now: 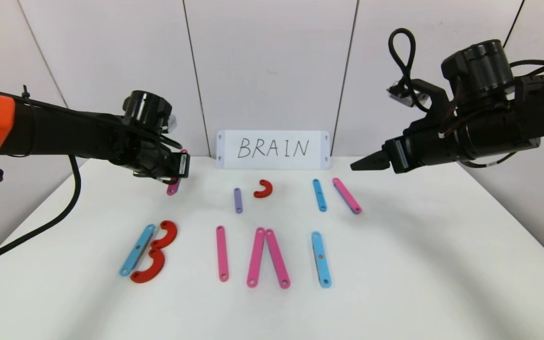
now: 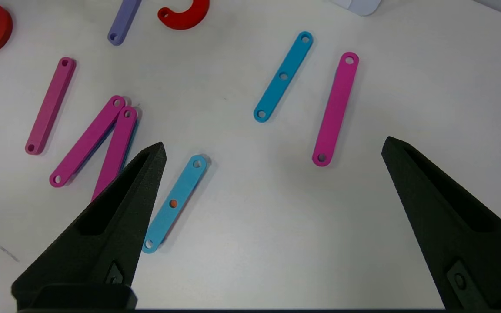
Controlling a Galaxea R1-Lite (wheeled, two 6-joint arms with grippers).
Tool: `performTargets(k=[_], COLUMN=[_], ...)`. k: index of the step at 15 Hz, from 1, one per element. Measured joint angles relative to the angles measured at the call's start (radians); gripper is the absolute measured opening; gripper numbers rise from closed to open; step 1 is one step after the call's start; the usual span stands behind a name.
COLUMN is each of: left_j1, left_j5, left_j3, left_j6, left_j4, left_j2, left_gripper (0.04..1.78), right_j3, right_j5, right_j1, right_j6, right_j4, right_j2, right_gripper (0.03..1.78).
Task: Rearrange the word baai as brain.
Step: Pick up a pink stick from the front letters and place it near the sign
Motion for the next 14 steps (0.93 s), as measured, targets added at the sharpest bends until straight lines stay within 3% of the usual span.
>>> performTargets(k=[5, 14], left_j1=[0.036, 0.13], left_j5=[-0.002, -0.001], left_j3=[-0.105, -0.149], left_j6=[-0.004, -0.007], left_j4=[0.048, 0.061], left_j2=[0.114, 0.195], left_gripper=[0.31, 0.31], right_j3=[-0.003, -0.002], right_j5=[-0.002, -0.004], right_j1=[0.002, 0.002], right_j6=[0.0, 0.0], right_j4=[-0.001, -0.004], right_j2=[0.001, 0.004], right_gripper=[1.74, 1.74])
